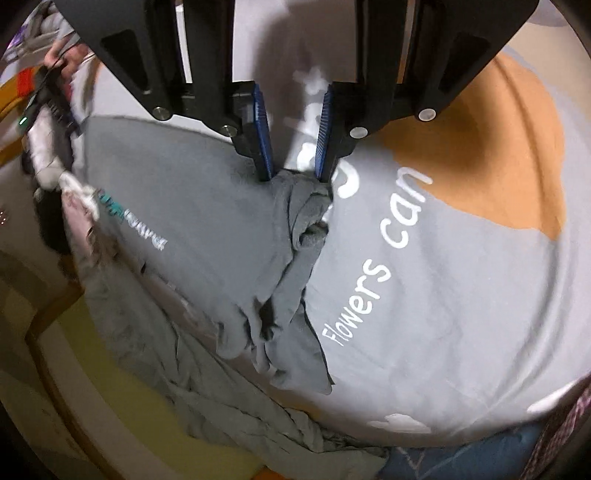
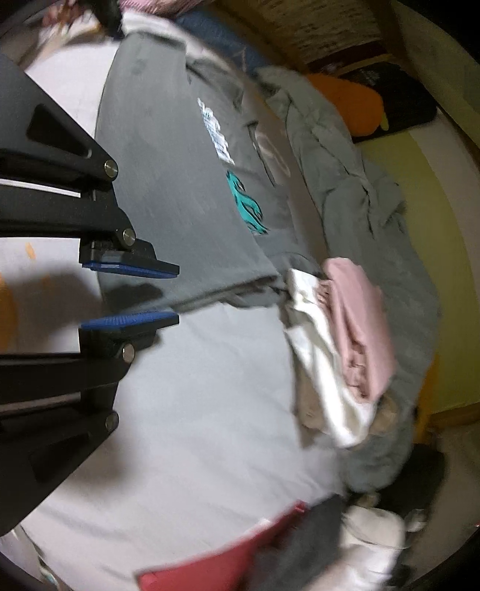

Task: Fold small clothes

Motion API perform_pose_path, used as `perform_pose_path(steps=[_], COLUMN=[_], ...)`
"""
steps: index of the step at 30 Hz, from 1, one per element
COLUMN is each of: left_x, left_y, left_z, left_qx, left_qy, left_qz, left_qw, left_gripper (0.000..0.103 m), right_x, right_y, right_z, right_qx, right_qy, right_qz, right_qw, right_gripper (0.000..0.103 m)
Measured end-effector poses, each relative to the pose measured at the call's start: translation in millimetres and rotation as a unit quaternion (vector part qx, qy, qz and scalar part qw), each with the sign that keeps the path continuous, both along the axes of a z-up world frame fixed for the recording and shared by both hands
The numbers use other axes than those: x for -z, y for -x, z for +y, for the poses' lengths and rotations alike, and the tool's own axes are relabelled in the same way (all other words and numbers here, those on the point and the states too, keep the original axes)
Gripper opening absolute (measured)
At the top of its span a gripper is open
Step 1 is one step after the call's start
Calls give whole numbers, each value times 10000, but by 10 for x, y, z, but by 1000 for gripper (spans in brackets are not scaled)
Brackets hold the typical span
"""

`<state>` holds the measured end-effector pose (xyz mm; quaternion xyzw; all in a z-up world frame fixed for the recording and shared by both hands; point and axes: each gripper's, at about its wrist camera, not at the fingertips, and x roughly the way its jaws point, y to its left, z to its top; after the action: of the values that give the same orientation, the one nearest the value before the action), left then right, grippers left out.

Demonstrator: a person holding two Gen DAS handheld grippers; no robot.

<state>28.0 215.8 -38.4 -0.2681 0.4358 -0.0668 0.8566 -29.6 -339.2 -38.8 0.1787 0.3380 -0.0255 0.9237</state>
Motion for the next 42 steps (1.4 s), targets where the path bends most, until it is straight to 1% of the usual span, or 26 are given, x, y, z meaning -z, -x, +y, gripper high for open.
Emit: perform_pose_path(steps=[1, 3, 5, 6, 7, 8, 10, 11, 14, 15, 16, 18, 20, 21, 23, 26, 29, 31, 34, 35, 36, 37, 38, 39, 40, 42], left_x=[16, 66, 161, 200, 259, 317, 408, 405, 319, 308, 301, 321, 378, 425, 454, 373, 179, 82, 83, 74, 52, 54, 83, 117, 132, 89], left_y=[19, 59, 134, 166, 189, 191, 171, 146, 77, 62, 47, 34, 36, 51, 93, 122, 194, 244, 247, 269, 294, 320, 336, 346, 372, 450], left_z=[9, 71, 111, 108, 103, 100, 110, 113, 86, 79, 87, 106, 236, 283, 373, 359, 319, 300, 304, 305, 316, 362, 435, 499, 550, 573], left_qx=[5, 10, 1, -78, -196, -355, -664, -730, -853, -922, -1020, -1223, -1394, -1459, -1538, -1581, -1562, -1550, -1653, -1857, -2159, -2335, -2292, -2225, -2231, -2282], left_qy=[229, 919, 1865, 2157, 2411, 2566, 2834, 2868, 2484, 2402, 2335, 2197, 2241, 2478, 2656, 2322, 1864, 1580, 1323, 957, 439, 179, 302, 548, 648, 453], left_qz=[24, 13, -74, -125, -136, -104, -107, -142, -321, -365, -417, -481, -455, -432, -495, -596, -967, -1164, -1090, -972, -855, -774, -722, -712, -731, -869], left_qw=[9997, 9958, 9824, 9764, 9702, 9658, 9567, 9551, 9644, 9656, 9661, 9667, 9635, 9568, 9504, 9579, 9651, 9682, 9712, 9731, 9717, 9691, 9702, 9708, 9699, 9687], left_gripper=[21, 21, 21, 25, 29, 44, 47, 47, 45, 43, 41, 26, 18, 18, 17, 13, 13, 14, 22, 21, 17, 17, 13, 0, 0, 0], right_x=[42, 86, 115, 142, 188, 273, 424, 466, 445, 453, 469, 548, 619, 613, 573, 501, 361, 276, 239, 259, 277, 305, 328, 347, 352, 342], right_y=[36, 201, 375, 425, 462, 443, 292, 232, 82, 38, 13, -72, -87, -83, -49, -15, 23, 82, 123, 126, 133, 122, 125, 126, 117, 111], right_z=[-29, -67, -110, -117, -131, -127, -75, -69, -75, -102, -132, -215, -282, -285, -246, -218, -238, -242, -252, -260, -282, -293, -310, -316, -307, -279], right_qx=[46, 165, 82, 2, -101, -256, -410, -336, -233, -156, -17, 359, 417, 410, 473, 580, 557, 577, 651, 702, 767, 830, 810, 789, 758, 724], right_qy=[-223, -525, -985, -1244, -1568, -1941, -2289, -2389, -2421, -2500, -2514, -2527, -2811, -2785, -2541, -2319, -2111, -1916, -1691, -1665, -1613, -1556, -1606, -1630, -1589, -1456], right_qz=[67, -42, -204, -270, -299, -203, 171, 216, 124, 81, 64, 93, -3, -16, -127, -271, -502, -598, -523, -448, -386, -322, -295, -267, -228, -181], right_qw=[9997, 9985, 9949, 9919, 9871, 9804, 9724, 9702, 9699, 9681, 9679, 9668, 9588, 9596, 9659, 9706, 9746, 9779, 9821, 9825, 9832, 9838, 9832, 9831, 9841, 9865], right_gripper=[35, 36, 45, 53, 57, 58, 59, 59, 59, 56, 41, 17, 10, 8, 6, 5, 5, 5, 5, 5, 5, 5, 5, 5, 5, 5])
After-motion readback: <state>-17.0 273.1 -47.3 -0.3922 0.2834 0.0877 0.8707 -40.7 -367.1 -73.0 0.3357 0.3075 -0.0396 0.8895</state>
